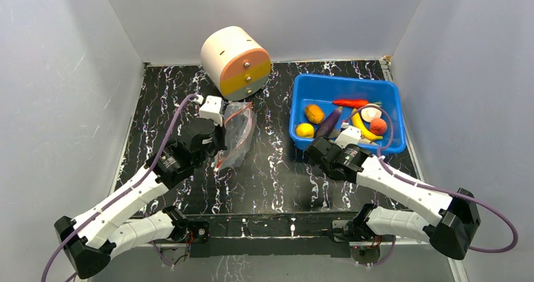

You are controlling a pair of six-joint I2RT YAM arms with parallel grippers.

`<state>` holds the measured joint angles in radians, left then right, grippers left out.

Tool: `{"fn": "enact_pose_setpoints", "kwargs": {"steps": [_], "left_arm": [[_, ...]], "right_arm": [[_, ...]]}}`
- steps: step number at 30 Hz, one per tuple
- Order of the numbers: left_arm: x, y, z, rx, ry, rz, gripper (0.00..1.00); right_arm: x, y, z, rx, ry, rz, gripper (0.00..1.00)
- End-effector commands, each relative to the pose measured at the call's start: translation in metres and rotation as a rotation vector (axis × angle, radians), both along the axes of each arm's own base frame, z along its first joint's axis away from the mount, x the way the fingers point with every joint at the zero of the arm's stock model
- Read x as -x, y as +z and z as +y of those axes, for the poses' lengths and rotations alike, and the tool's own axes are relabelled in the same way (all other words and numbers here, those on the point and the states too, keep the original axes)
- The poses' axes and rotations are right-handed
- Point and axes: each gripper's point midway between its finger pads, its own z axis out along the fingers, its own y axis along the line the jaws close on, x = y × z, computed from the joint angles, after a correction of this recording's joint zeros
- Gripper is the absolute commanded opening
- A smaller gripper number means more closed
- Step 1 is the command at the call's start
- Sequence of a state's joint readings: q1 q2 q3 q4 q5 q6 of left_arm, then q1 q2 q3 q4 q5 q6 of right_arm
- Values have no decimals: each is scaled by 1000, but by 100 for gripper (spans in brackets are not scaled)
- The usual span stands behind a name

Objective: Place the food in the zip-top bag and seal the zipper
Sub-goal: Pick up the fake vegetable from the bin.

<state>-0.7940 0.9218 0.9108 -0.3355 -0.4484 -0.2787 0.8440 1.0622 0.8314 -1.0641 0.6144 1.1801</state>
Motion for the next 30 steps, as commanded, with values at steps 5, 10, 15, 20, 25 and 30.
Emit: {"fn": "enact_pose_setpoints", "kwargs": {"steps": [5, 10, 15, 20, 25, 30], "left_arm": [[3, 3, 8, -13, -9, -31, 0], [6, 9, 13, -14, -7, -47, 0], [8, 11, 18, -26, -4, -60, 0], [8, 13, 20, -32, 1, -67, 0], [10, 10, 21, -30, 0, -62, 0], [11, 12, 21, -24, 0, -63, 0]], "right_arm": [[-40, 6, -25, 64, -121, -117, 98], [-47, 0, -43, 36, -187, -130, 98], [-50, -15, -47, -4, -176, -141, 98], [-53, -26, -42, -28, -100, -143, 98], [-55, -31, -55, 13, -130, -126, 98], [-59, -38, -51, -2, -92, -110, 98]]}}
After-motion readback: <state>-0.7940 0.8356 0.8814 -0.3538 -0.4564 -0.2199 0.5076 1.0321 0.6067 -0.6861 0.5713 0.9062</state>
